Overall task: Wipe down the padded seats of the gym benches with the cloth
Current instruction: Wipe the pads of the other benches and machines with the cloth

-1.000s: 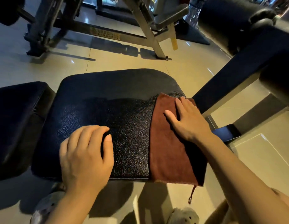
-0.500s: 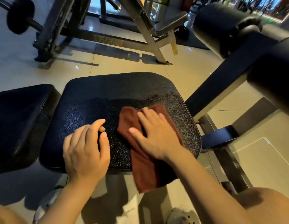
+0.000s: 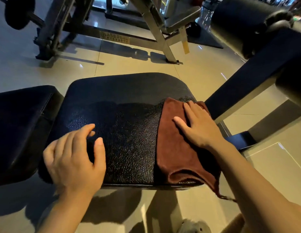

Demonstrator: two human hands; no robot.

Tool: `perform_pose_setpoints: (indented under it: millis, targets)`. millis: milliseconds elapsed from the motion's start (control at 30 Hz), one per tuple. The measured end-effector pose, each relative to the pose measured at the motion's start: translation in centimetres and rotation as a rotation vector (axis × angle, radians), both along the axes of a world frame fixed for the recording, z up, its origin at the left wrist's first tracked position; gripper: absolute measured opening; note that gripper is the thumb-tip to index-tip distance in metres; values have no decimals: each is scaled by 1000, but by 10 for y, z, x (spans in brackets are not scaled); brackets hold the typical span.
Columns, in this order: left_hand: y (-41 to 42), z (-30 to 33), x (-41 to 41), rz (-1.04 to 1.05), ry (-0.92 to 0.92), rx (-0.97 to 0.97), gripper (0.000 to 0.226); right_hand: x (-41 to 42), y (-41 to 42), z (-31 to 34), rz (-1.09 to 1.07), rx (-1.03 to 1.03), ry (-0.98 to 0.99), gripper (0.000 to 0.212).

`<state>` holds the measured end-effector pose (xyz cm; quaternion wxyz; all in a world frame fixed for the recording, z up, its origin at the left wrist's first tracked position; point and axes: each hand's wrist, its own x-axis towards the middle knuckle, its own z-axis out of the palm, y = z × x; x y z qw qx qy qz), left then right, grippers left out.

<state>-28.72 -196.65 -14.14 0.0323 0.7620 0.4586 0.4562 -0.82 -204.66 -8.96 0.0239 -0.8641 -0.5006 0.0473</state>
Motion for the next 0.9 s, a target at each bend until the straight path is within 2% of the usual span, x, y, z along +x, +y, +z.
perform_pose_setpoints:
  millis: [67,167,367,433,533,700,767,900]
  targets:
    - [-3,-2,2,-16,-43,73,27,3,17,-3,39,-11,-40,95]
    - [-2,-6,1,-28,-62,101,28,-17,43,-5,117,-62,-17,74]
    - [-2,-5,0,-45,-75,79,30,-128,74,-12,477,-50,70,68]
    - [-2,-3,-2,-46,-77,58,31,-150,73,-13,539,-51,112,65]
    - [-3,-1,-4,-40,-94,15,31,-143,61,-13,476,1,132,65]
    - [-3,1,-4,-30,-90,-45,33,-60,21,-3,137,22,-28,69]
    - [-3,1,-3,-39,-78,-44,34,-31,4,4,40,-5,-14,69]
    - [-2,-2,-2,-29,-63,-25,33,-24,-2,3,11,-21,-35,66]
